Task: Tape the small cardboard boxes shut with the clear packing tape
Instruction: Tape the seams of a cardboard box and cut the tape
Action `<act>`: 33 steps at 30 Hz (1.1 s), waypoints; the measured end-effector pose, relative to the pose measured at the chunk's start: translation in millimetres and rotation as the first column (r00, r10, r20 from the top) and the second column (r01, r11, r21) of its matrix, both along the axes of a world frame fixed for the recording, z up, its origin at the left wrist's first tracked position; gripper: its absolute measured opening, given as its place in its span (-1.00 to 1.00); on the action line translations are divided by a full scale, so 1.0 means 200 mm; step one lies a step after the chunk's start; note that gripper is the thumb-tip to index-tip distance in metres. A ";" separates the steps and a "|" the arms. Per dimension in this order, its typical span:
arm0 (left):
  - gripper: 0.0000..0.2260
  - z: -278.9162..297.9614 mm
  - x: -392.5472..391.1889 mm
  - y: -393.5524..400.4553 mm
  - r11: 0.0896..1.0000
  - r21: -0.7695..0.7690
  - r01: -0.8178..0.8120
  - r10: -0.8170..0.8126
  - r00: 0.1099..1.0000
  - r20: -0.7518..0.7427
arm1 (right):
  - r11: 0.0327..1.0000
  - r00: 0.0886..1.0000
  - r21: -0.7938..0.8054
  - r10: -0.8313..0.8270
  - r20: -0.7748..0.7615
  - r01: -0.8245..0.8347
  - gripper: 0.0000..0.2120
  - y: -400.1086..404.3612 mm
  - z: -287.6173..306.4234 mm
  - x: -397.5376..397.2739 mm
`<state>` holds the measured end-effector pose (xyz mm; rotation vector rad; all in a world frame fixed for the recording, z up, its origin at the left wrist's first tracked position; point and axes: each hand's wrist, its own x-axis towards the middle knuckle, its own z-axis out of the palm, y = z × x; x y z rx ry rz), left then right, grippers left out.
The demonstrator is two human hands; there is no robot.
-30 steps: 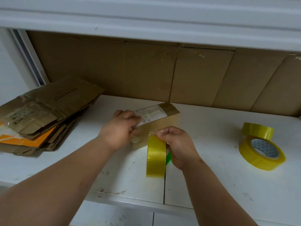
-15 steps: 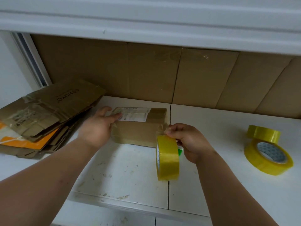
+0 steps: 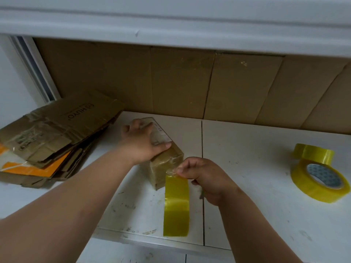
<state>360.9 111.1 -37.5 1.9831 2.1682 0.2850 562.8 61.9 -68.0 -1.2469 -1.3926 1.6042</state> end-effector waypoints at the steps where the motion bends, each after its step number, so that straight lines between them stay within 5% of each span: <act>1: -0.24 0.01 0.01 -0.01 0.999 0.030 0.032 -0.034 0.996 0.079 | 1.000 1.000 0.003 -0.012 0.003 0.012 -0.82 0.00 0.01 0.02; 3: -0.44 0.00 -0.01 -0.01 0.996 0.054 0.070 -0.080 0.971 0.223 | 0.999 0.999 0.025 -0.030 0.033 0.029 -0.84 0.01 0.02 0.04; 6: -0.61 0.00 -0.04 0.00 0.992 0.035 0.119 -0.124 0.961 0.246 | 0.996 0.997 0.066 -0.058 0.058 0.054 -0.89 0.03 0.04 0.05; 10: -0.16 0.02 0.00 -0.05 0.974 -0.092 0.207 -0.207 0.978 0.010 | 0.989 0.998 0.139 -0.060 0.030 0.055 -0.93 0.05 0.06 0.05; 12: -0.14 0.05 0.00 -0.07 0.967 -0.090 0.237 -0.243 0.968 -0.058 | 0.985 0.998 0.166 -0.047 0.043 0.039 -0.92 0.05 0.05 0.06; 17: -0.39 0.04 -0.07 -0.08 0.943 -0.047 0.329 -0.323 0.942 0.096 | 0.973 0.997 0.224 -0.067 0.030 0.059 -0.88 0.04 0.05 0.07; 20: -0.49 0.04 -0.04 -0.11 0.947 0.002 0.320 -0.320 0.947 0.043 | 0.964 0.996 0.266 -0.039 0.084 0.015 -0.85 0.04 0.07 0.06; 25: -0.78 0.11 0.04 -0.19 0.925 0.167 0.342 -0.380 0.858 0.347 | 0.954 0.992 0.295 0.020 0.125 -0.057 -0.85 0.05 0.10 0.06; 33: -0.87 0.14 0.16 -0.26 0.932 0.146 0.331 -0.362 0.851 0.381 | 0.942 0.993 0.335 -0.005 0.115 -0.034 -0.90 0.03 0.14 0.05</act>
